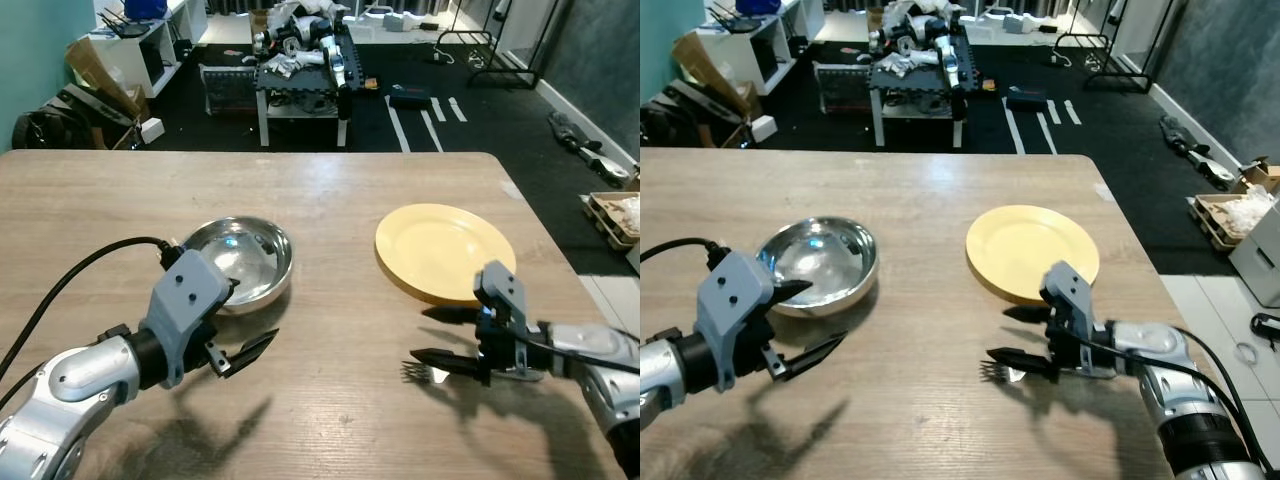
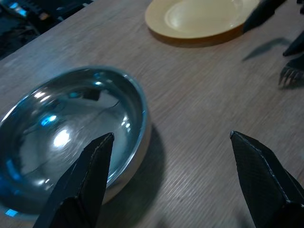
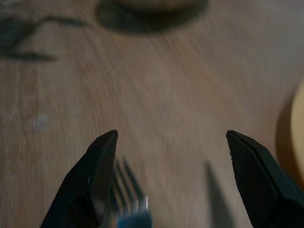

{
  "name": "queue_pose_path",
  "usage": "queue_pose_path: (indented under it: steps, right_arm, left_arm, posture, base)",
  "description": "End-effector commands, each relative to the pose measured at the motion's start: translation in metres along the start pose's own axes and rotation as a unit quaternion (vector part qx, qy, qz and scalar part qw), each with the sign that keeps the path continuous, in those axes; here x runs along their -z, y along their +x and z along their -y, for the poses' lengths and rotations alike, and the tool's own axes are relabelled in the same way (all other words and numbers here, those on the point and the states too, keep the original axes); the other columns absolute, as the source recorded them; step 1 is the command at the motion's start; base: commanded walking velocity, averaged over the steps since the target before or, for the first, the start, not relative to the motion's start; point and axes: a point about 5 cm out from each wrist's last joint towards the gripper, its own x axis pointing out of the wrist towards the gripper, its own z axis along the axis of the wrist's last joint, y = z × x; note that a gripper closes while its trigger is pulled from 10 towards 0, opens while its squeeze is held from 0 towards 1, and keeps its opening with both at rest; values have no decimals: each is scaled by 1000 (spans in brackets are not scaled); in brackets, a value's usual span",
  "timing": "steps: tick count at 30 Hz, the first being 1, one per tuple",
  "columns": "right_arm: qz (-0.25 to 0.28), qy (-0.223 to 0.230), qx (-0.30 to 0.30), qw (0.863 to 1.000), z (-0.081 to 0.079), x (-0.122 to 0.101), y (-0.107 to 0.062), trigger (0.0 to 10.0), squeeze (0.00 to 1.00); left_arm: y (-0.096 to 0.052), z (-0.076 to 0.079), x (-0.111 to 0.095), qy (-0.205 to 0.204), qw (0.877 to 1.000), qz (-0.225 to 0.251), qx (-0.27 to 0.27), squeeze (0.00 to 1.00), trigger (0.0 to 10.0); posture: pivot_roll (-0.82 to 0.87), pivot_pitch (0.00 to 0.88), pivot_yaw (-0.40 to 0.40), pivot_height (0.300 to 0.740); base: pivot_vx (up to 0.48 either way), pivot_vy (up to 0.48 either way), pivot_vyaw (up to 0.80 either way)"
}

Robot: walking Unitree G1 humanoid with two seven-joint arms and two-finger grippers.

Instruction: Setting the table

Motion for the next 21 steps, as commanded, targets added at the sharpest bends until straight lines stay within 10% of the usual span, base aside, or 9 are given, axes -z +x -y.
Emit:
queue_pose_path:
  steps: [1, 13, 21]
  right_arm:
    - [3, -24, -20, 999, -3, -4, 5, 10000, 0]
    - [-155, -158, 19, 975, 12, 14, -35, 10000, 0]
    - [-228, -118, -30, 966, 14, 16, -65, 10000, 0]
  left_arm:
    - [-4, 0, 2, 7, 1000, -3, 5, 0, 10000]
    - [6, 12, -1, 0, 999, 18, 33, 0, 10000]
    - [15, 21, 4, -18, 999, 28, 42, 0, 10000]
  posture:
    - [229, 89, 122, 740]
    - [161, 91, 105, 740]
    - [118, 101, 69, 740]
  base:
    - [0, 0, 0]
    - [0, 0, 0]
    - [0, 0, 0]
